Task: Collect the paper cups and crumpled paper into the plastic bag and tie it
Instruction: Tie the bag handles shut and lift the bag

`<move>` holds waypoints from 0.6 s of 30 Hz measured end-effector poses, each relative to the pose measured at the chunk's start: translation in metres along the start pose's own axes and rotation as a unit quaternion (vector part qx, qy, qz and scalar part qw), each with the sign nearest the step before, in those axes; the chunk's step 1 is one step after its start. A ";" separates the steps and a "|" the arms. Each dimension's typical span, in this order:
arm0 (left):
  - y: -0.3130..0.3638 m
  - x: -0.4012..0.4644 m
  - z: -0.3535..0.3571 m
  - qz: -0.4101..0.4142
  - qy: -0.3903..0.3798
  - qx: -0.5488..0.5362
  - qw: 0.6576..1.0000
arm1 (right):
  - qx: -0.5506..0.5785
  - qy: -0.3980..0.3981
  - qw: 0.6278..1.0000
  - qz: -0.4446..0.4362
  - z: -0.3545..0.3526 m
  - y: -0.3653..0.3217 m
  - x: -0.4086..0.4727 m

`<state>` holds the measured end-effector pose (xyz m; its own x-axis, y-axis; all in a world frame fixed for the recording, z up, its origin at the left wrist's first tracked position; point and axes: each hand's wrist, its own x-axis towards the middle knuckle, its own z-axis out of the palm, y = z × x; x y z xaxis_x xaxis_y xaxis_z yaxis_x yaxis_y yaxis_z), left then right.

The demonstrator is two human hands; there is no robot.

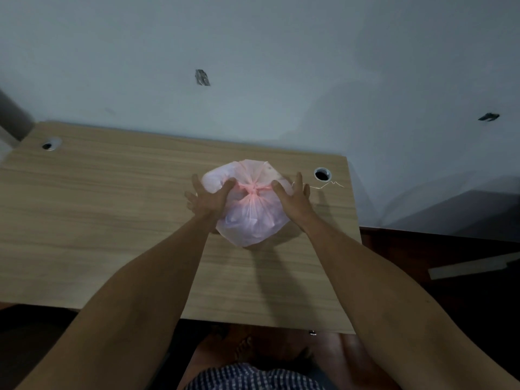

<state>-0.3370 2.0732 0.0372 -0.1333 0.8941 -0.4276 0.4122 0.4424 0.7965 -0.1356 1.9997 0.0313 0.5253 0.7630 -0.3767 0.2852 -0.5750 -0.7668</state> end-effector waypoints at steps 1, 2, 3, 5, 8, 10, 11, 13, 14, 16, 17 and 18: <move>-0.004 0.001 0.000 -0.011 -0.010 -0.002 1.000 | 0.011 -0.003 1.000 -0.001 0.003 0.002 0.000; -0.009 0.002 0.001 -0.016 -0.020 -0.011 1.000 | 0.028 -0.005 1.000 -0.014 0.005 0.003 -0.001; -0.013 0.002 0.001 -0.013 -0.028 -0.026 0.999 | 0.042 -0.001 0.998 -0.036 0.008 0.004 -0.002; -0.020 0.001 0.000 0.011 -0.031 -0.060 0.998 | 0.047 0.002 0.996 -0.071 0.012 0.007 -0.004; -0.024 -0.009 -0.005 0.044 -0.022 -0.086 0.995 | 0.026 0.009 0.996 -0.082 0.018 0.007 -0.011; -0.024 -0.018 -0.008 0.066 -0.010 -0.100 0.993 | 0.025 0.024 0.994 -0.102 0.019 0.007 -0.017; -0.025 -0.023 -0.011 0.078 -0.003 -0.105 0.991 | 0.028 0.028 0.993 -0.110 0.019 0.007 -0.021; -0.024 -0.034 -0.019 0.104 0.010 -0.109 0.989 | 0.036 0.031 0.992 -0.121 0.018 0.004 -0.028; -0.023 -0.040 -0.023 0.117 0.016 -0.110 0.987 | 0.036 0.030 0.991 -0.124 0.017 0.003 -0.033; -0.020 -0.052 -0.035 0.138 0.028 -0.104 0.985 | 0.034 0.028 0.990 -0.133 0.014 -0.001 -0.043; -0.019 -0.058 -0.041 0.147 0.034 -0.103 0.983 | 0.034 0.029 0.989 -0.141 0.013 -0.004 -0.049; -0.018 -0.065 -0.048 0.154 0.040 -0.105 0.982 | 0.033 0.029 0.987 -0.151 0.013 -0.007 -0.056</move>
<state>-0.3789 2.0101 0.0711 -0.1055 0.9866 -0.1241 0.2501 0.1471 0.9570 -0.1773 1.9645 0.0513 0.4699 0.8775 -0.0959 0.3844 -0.3012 -0.8727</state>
